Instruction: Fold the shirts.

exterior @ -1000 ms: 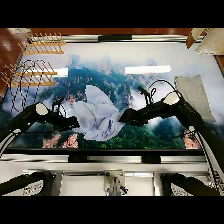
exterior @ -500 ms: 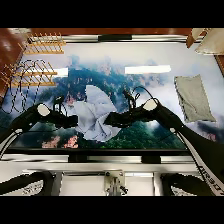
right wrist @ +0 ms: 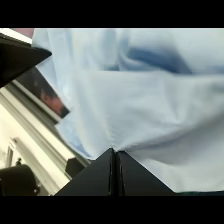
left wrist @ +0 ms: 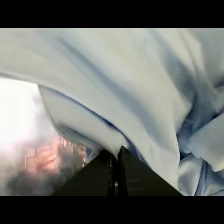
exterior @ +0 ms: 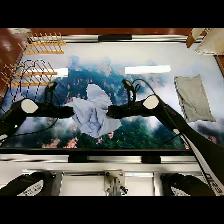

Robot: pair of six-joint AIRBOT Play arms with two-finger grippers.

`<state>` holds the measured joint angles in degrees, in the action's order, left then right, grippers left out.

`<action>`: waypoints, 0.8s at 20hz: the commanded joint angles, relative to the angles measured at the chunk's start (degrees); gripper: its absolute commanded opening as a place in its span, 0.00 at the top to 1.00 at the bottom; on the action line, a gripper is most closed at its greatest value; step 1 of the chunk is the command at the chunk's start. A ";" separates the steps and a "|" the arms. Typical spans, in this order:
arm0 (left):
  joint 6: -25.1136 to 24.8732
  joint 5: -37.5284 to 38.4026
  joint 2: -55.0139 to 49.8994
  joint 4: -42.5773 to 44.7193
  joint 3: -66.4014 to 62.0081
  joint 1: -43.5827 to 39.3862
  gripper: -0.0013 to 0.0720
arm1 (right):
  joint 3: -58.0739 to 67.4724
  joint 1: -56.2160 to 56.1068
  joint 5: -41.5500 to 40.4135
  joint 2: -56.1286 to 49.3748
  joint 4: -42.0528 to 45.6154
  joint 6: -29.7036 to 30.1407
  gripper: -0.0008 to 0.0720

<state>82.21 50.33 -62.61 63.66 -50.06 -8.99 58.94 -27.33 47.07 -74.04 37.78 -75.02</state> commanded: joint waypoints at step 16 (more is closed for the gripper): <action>0.98 7.85 25.92 1.81 -40.50 -0.02 0.94 | 29.62 6.56 -3.67 30.99 19.47 -2.64 0.88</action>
<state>82.70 50.89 -36.40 64.14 -92.20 -9.04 87.85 -20.91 38.15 -43.57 52.56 -75.57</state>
